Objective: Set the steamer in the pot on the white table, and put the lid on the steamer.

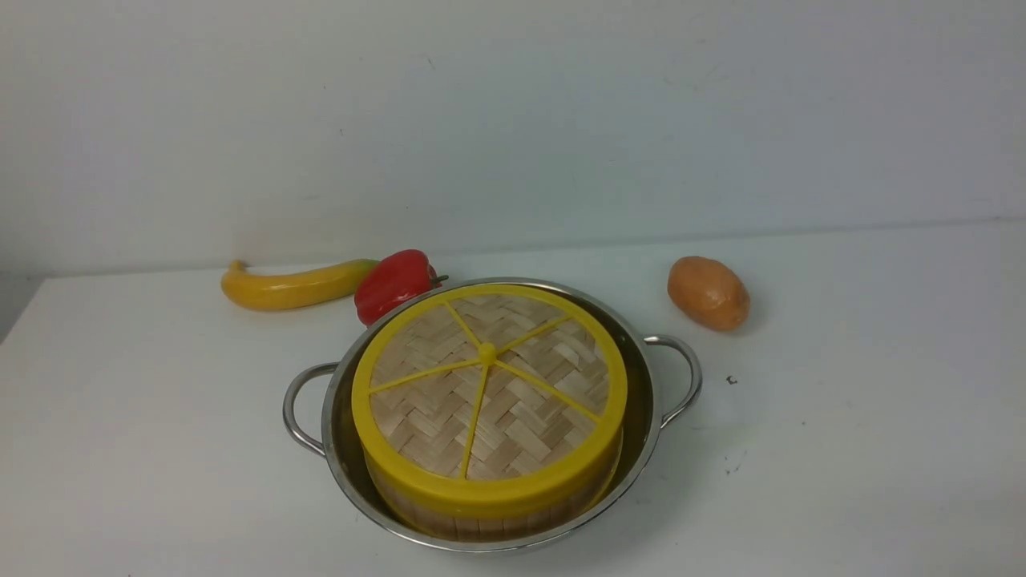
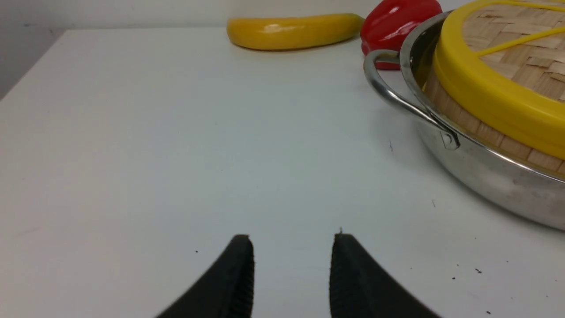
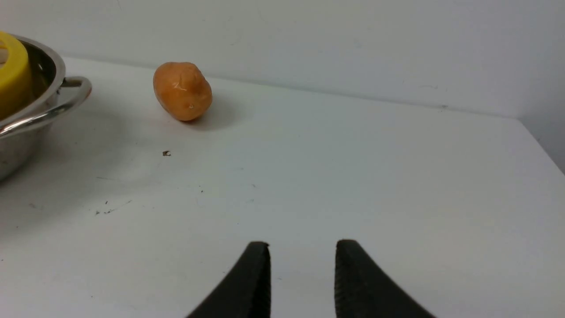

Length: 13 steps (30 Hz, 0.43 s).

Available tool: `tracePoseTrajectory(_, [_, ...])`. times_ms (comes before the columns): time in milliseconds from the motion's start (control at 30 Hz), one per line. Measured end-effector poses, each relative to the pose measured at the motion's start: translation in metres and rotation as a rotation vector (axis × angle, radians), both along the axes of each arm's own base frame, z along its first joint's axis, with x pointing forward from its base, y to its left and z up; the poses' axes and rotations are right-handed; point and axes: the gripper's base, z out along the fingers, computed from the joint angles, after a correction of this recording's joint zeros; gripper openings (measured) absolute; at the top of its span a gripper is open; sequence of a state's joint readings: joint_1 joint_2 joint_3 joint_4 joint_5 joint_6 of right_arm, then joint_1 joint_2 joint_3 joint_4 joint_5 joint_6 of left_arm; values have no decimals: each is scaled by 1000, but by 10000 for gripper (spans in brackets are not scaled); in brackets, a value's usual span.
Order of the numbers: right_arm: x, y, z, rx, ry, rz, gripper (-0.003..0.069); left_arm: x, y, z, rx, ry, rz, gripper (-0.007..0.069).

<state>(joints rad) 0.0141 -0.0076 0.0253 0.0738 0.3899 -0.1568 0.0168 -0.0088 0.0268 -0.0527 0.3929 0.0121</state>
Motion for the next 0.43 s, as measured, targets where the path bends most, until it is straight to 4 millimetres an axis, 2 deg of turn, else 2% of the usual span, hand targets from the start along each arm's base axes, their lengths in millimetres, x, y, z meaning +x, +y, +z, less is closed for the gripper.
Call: tracePoseTrajectory(433, [0, 0, 0, 0, 0, 0, 209, 0, 0, 0, 0, 0, 0, 238])
